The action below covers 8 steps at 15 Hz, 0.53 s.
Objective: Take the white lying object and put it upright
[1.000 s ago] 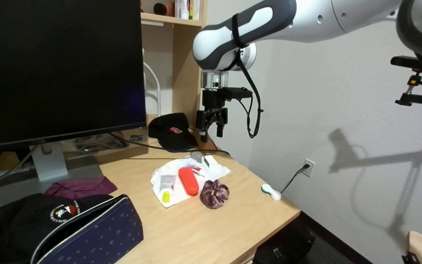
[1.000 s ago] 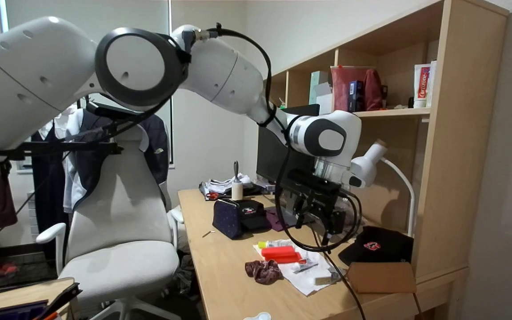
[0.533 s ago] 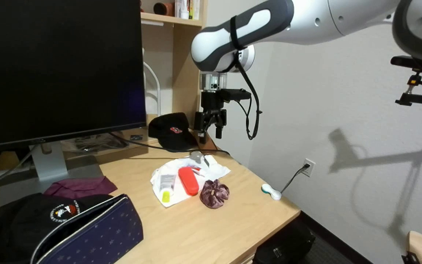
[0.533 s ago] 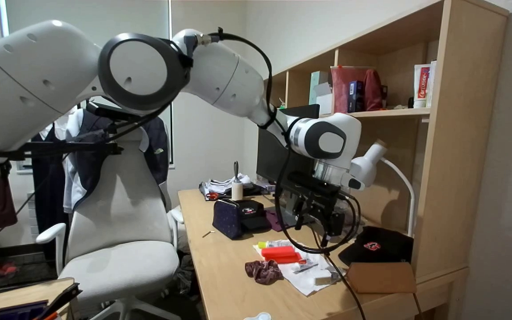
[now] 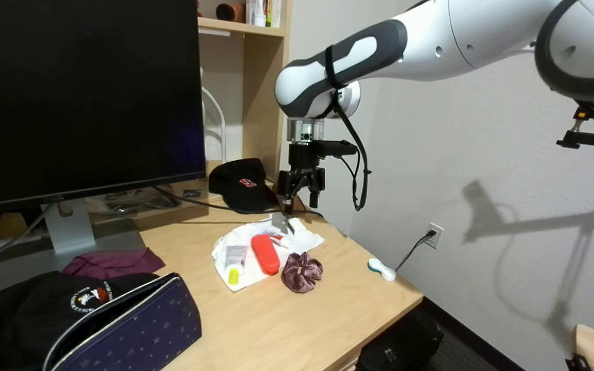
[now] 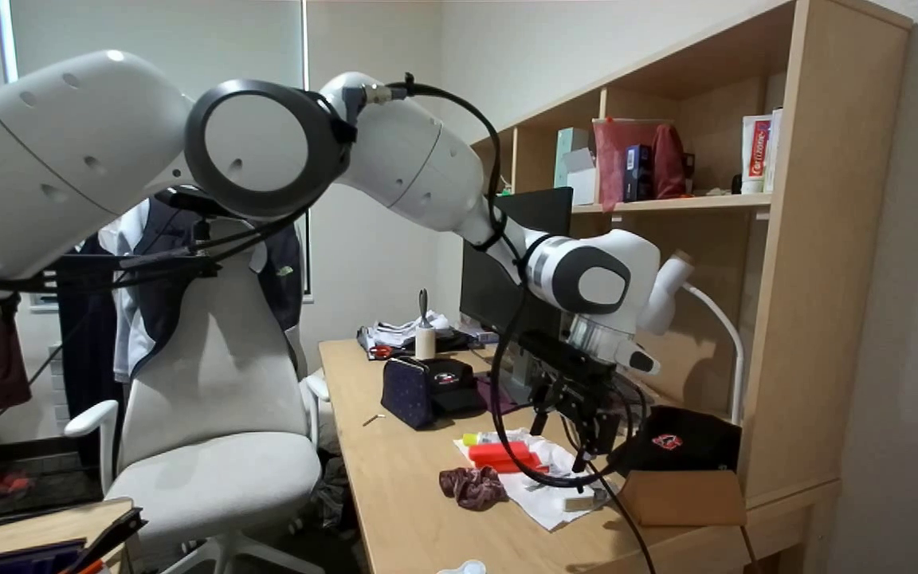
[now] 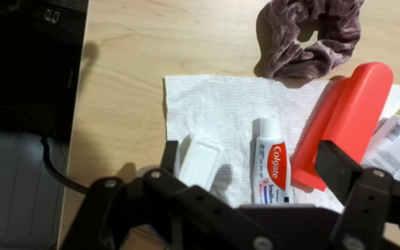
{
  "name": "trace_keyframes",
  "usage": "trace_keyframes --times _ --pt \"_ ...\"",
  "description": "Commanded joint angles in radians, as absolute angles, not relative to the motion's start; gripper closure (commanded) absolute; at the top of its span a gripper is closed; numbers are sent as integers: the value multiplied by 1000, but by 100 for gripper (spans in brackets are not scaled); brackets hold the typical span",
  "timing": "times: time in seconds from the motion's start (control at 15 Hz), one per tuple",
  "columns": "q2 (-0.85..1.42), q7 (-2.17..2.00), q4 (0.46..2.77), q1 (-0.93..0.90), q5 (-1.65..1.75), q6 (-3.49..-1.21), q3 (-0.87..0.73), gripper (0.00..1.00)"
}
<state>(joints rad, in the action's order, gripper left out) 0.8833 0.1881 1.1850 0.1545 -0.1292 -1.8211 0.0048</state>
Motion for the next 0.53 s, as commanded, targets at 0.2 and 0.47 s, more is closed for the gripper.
trace_keyframes --times 0.2,0.47 --pt "945 140 1150 193 -196 -1830 19 0" --pt "1001 114 1106 176 -176 -1815 10 0"
